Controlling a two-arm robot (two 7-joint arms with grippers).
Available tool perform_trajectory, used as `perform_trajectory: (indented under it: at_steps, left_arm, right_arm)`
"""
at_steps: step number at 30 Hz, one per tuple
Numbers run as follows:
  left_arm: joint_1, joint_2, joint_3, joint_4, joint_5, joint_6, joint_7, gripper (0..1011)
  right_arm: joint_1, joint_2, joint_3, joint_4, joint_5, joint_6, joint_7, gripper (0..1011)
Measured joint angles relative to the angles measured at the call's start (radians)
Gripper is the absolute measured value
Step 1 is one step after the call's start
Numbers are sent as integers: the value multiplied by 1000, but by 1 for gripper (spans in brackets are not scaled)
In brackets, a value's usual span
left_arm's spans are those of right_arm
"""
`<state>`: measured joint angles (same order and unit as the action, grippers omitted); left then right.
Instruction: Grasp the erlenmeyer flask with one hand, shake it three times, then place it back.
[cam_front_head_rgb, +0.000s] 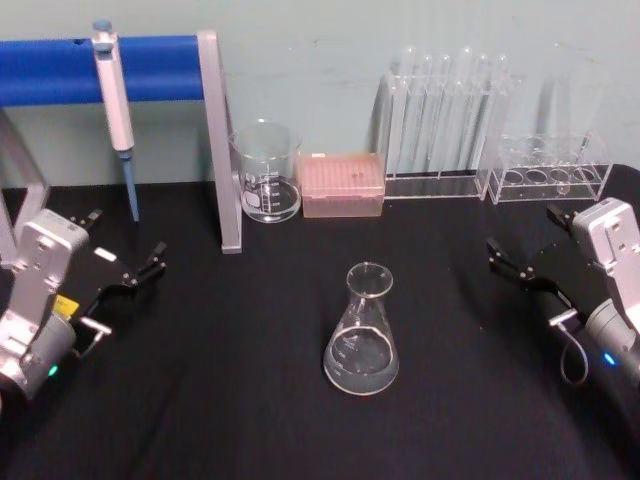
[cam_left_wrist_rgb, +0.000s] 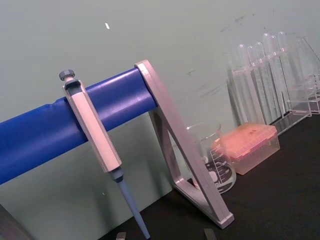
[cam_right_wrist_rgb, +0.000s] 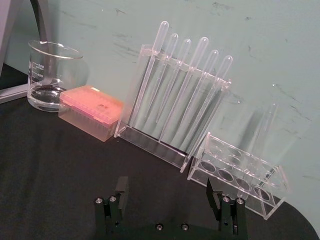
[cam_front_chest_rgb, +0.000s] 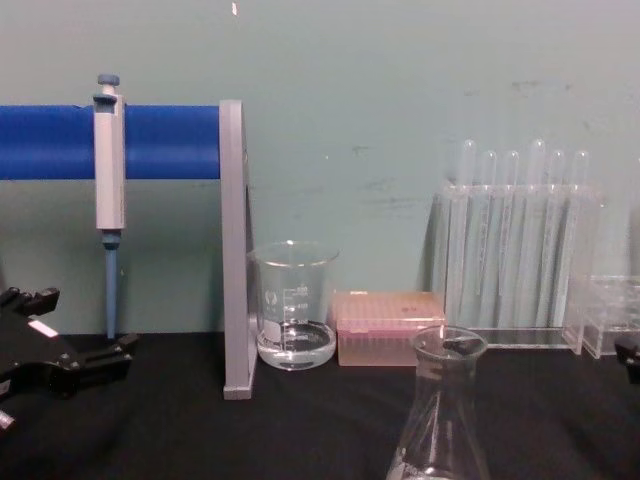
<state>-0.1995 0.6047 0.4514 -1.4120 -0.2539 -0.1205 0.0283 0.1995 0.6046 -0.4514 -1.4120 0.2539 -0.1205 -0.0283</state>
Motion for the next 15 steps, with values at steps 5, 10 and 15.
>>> perform_trajectory:
  at_steps: [5,10,15]
  left_arm:
    - [0,0,0,0,0,0,0,1001]
    - [0,0,0,0,0,0,0,1001]
    - [0,0,0,0,0,0,0,1001]
  right_arm:
    - [0,0,0,0,0,0,0,1002]
    - [0,0,0,0,0,0,0,1003]
    - [0,0,0,0,0,0,0,1003]
